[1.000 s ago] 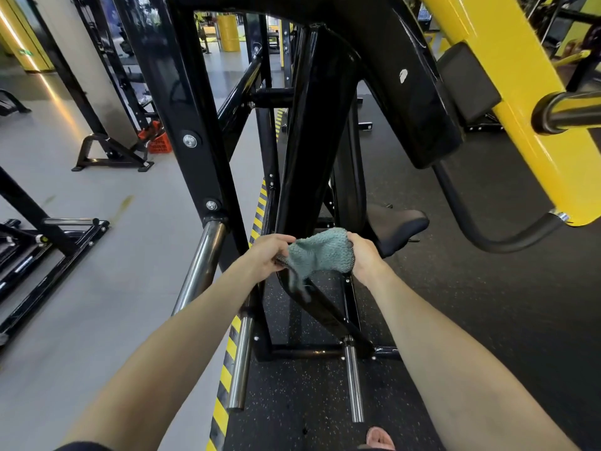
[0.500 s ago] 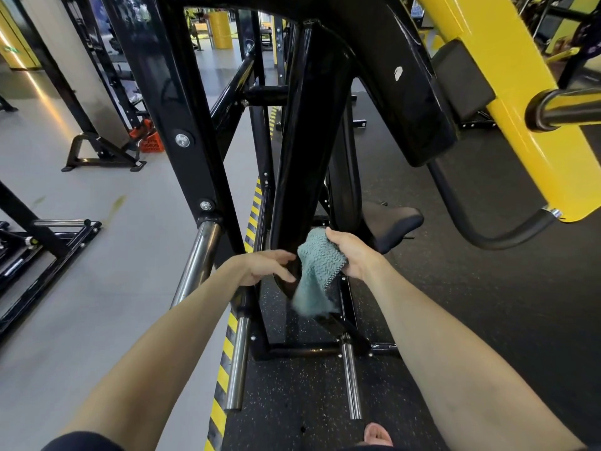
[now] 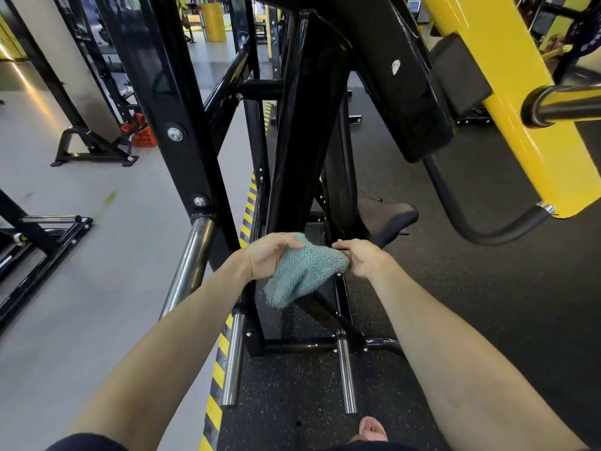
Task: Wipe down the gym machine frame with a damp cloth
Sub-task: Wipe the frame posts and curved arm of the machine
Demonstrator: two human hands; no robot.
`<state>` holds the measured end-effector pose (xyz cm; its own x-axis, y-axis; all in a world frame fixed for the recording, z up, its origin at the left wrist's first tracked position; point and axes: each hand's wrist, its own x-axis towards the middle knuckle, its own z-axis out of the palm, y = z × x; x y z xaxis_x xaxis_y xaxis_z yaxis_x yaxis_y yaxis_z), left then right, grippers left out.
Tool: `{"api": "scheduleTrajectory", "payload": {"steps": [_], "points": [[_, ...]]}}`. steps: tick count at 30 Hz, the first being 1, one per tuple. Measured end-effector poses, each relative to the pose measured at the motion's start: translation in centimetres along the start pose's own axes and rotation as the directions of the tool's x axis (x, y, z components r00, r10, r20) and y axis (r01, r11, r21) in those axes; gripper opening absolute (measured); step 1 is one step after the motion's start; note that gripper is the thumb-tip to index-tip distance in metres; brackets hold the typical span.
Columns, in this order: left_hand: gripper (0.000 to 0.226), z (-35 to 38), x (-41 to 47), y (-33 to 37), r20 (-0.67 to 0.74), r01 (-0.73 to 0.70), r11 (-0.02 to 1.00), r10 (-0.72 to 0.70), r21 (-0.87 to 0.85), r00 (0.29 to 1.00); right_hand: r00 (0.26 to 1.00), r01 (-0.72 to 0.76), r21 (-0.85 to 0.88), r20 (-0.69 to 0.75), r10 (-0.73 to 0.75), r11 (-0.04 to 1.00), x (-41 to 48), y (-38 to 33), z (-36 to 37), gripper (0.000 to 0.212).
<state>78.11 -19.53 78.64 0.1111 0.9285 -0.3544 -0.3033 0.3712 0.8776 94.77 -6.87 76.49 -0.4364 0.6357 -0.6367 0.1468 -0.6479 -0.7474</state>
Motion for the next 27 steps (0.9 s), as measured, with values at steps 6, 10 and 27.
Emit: {"api": "scheduleTrajectory", "payload": {"steps": [6, 10, 27], "points": [[0.018, 1.5, 0.3, 1.0, -0.129, -0.174, 0.962, 0.149, -0.211, 0.98, 0.91, -0.243, 0.135, 0.375, 0.178, 0.961, -1.0, 1.8, 0.9, 0.081], [0.019, 0.8, 0.4, 0.1, -0.318, -0.158, 0.975, 0.101, -0.159, 0.943, 0.897, -0.228, 0.256, 0.431, 0.1, 0.94, -0.9, 1.6, 2.1, 0.098], [0.085, -0.8, 0.5, -1.2, -0.565, 0.255, 0.8, 0.124, 0.544, 0.815, 0.928, 0.337, -0.648, 0.106, -0.358, 0.683, -0.7, 1.1, 3.8, 0.059]]}}
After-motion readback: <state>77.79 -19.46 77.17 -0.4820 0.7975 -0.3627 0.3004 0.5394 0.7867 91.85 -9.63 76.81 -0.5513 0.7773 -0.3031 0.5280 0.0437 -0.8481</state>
